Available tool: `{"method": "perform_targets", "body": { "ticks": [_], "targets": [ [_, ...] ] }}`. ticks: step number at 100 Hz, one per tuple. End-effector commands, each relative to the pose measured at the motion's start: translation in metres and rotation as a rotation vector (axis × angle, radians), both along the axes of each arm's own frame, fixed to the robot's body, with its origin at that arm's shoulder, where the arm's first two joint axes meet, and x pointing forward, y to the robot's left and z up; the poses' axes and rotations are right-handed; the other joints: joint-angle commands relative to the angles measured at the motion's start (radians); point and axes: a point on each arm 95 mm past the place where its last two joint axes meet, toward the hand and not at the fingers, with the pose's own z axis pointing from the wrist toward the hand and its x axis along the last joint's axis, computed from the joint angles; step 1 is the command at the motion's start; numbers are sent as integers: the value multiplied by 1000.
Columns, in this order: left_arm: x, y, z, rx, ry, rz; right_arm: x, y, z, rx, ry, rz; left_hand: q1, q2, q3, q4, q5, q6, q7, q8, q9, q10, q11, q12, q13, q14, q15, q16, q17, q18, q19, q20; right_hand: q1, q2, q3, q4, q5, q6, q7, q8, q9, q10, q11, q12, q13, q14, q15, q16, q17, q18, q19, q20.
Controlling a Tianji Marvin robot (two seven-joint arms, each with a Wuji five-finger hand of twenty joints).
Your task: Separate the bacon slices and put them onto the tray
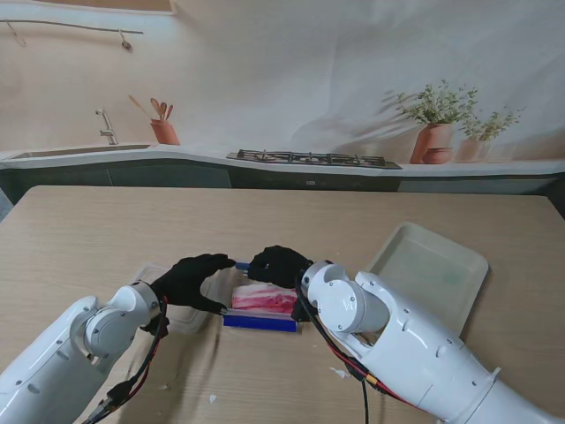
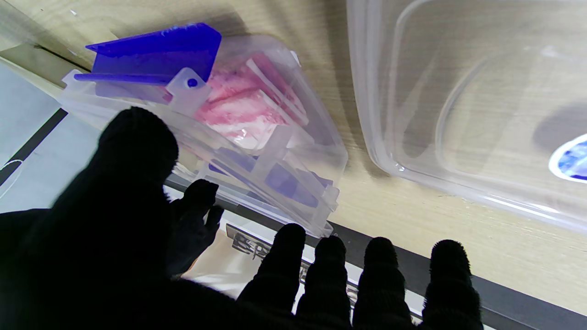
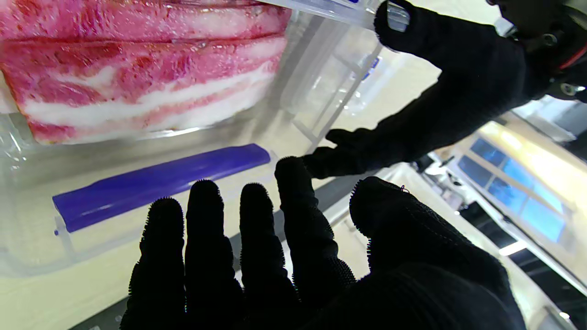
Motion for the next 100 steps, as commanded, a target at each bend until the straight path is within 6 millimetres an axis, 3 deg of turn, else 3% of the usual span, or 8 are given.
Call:
{"method": "perform_targets", "body": {
  "ticks": [1, 6, 71, 100],
  "targets": [
    [-4, -1, -8, 18, 29, -11, -3, 7, -6, -8, 34, 4, 25, -20, 43, 5, -14, -10, 4, -1, -18, -38, 4, -1, -38, -18, -9, -10, -2, -14, 8, 5, 21, 14, -26, 20, -15, 11, -9, -12, -25, 14, 11, 6, -27, 14, -1, 4, -24, -28, 57, -54],
    [-4, -1, -8, 19, 28, -11, -2, 8, -9, -21, 43, 2, 27, -23, 44, 6, -14, -10, 4, -1, -17, -37, 4, -1, -38, -17, -9, -11, -2, -14, 9, 4, 24, 17, -32, 22, -19, 13, -15, -13, -32, 14, 9, 3, -33, 13, -4, 2, -33, -30, 74, -91],
    [-4, -2, -10, 25, 33, -18, 0, 21, -31, -42, 105, -21, 25, -23, 53, 6, -15, -11, 4, -1, -18, -39, 5, -2, -38, -19, -10, -11, -2, -14, 13, -1, 23, 23, -33, 21, -94, 8, -49, -32, -120, -7, -31, -15, -114, -39, -131, -59, -77, -81, -58, -159],
    [-5, -1, -10, 27, 34, -18, 0, 24, -38, -41, 123, -43, 24, -23, 55, 6, -17, -12, 4, -1, -19, -37, 5, -2, -39, -19, -10, -11, -3, -13, 13, -3, 19, 28, -38, 21, -165, -7, -74, -44, -169, 8, -50, -24, -128, -27, -138, -63, -72, -73, -79, -161]
  ]
}}
